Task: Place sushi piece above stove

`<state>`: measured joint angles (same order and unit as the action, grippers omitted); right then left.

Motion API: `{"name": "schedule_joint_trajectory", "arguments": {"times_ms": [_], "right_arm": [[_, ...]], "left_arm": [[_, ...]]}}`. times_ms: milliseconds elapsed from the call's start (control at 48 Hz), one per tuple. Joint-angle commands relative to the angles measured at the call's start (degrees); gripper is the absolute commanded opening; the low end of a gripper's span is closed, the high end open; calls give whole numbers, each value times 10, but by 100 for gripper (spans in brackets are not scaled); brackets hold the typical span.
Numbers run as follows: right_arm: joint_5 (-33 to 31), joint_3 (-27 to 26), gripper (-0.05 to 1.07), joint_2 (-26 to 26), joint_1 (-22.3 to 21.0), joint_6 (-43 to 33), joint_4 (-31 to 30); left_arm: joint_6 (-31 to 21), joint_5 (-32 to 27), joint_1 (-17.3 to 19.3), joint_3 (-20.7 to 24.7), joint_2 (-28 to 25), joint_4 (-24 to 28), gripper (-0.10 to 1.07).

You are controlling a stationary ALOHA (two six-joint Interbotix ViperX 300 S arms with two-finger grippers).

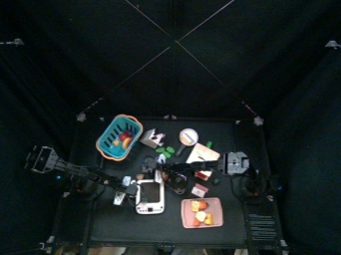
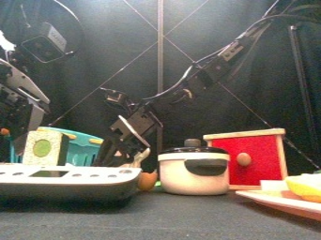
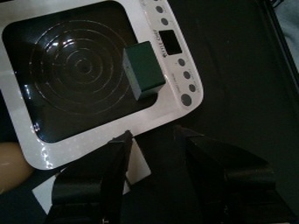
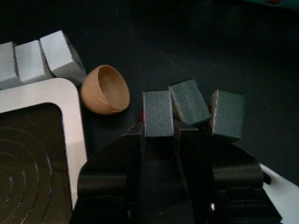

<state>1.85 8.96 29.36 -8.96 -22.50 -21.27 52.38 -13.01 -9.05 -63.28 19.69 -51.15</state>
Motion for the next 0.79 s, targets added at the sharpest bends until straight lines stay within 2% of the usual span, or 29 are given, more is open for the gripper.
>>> {"name": "schedule_joint_trajectory", "arguments": {"times_ms": [0, 167, 479, 771], "right_arm": [[2, -14, 79, -14, -1, 0, 1], [-7, -16, 87, -18, -1, 1, -3], [-16, -15, 87, -34, 10, 2, -5], [-45, -8, 87, -82, 30, 1, -8]], "left_arm": [[1, 2, 1, 7, 1, 1, 82], [1, 3, 1, 8, 1, 1, 82], [1, 1, 1, 8, 1, 1, 82], [1, -4, 1, 11, 1, 2, 82]]}}
